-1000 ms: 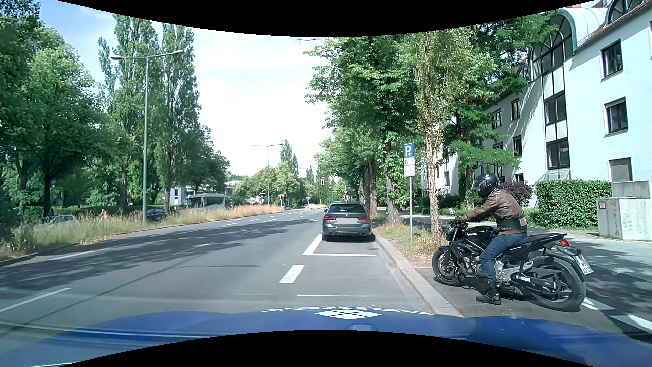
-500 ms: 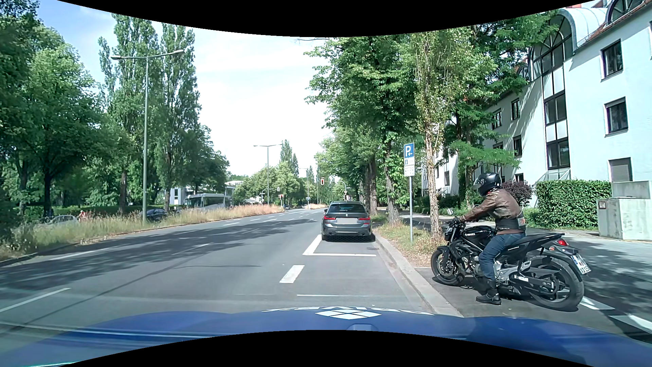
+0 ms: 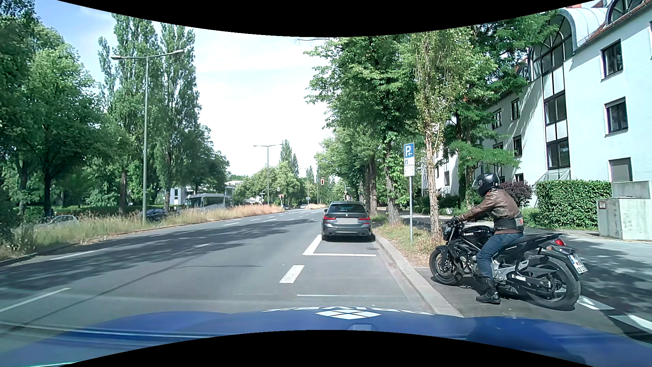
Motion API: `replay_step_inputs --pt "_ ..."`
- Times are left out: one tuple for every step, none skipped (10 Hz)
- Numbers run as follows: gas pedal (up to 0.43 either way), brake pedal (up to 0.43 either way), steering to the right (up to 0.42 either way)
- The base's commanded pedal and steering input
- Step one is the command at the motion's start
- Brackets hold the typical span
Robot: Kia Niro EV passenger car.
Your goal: Follow the waypoints while adhering to traffic rules and regulations
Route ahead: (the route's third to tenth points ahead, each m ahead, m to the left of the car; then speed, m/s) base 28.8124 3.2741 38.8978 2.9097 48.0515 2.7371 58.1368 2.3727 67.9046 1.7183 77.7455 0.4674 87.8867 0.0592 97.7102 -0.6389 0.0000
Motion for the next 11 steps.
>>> replay_step_inputs --pt "0.0 0.402 -0.028" --pt "0.0 0.402 -0.028" --pt "0.0 0.402 -0.028" --pt "0.0 0.402 -0.028" --pt "0.0 0.402 -0.028" --pt "0.0 0.402 -0.028" --pt "0.0 0.402 -0.028" --pt "0.0 0.396 -0.028" --pt "0.0 0.396 -0.028" --pt "0.0 0.396 -0.028" --pt "0.0 0.396 -0.028"
